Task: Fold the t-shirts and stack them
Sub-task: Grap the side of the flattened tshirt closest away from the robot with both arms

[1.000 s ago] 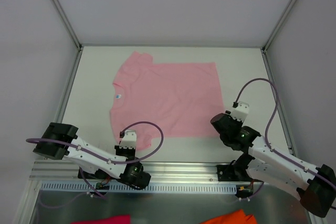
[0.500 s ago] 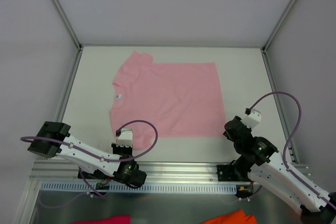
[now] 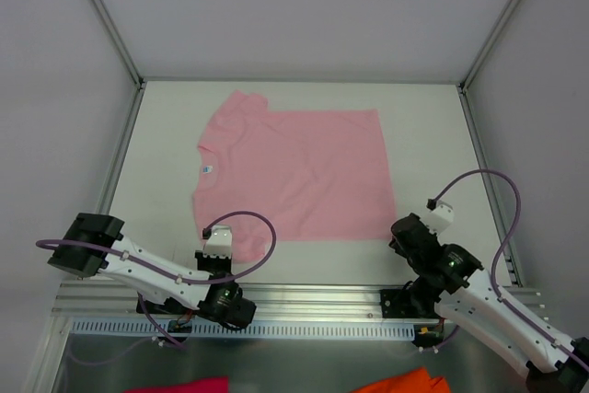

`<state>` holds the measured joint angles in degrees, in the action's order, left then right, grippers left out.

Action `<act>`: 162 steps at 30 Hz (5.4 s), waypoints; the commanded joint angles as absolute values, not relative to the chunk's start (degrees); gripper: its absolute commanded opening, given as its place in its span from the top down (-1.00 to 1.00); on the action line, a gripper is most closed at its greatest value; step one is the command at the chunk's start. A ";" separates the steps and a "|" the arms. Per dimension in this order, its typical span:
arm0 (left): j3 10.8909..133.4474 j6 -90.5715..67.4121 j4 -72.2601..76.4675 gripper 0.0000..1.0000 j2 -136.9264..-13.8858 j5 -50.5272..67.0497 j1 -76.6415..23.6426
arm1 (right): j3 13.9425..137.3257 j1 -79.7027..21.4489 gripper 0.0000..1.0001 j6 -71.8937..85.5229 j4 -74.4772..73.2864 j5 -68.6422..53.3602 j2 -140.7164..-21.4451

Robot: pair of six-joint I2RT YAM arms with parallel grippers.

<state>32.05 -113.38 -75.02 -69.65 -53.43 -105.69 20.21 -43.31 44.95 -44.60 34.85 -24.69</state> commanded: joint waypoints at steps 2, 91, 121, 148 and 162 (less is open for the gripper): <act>30.77 -132.37 -74.01 1.00 -67.77 -57.22 -105.64 | 21.00 -43.15 0.32 48.07 -44.56 35.24 -28.02; 26.63 -125.33 -66.36 1.00 -63.81 -58.36 -105.65 | 20.04 -34.28 0.66 40.61 -28.21 31.38 -43.51; 46.75 -127.01 -86.75 1.00 -71.63 -63.89 -93.88 | 33.04 -34.28 0.98 28.04 -28.13 30.68 -41.92; 55.81 -108.66 -82.11 1.00 -70.75 -70.40 -65.75 | 52.56 -28.31 0.98 20.39 -31.99 40.87 -61.69; 49.13 -69.09 -41.75 1.00 -65.39 -65.56 -57.04 | 54.05 -26.28 0.98 18.19 -30.23 35.86 -66.80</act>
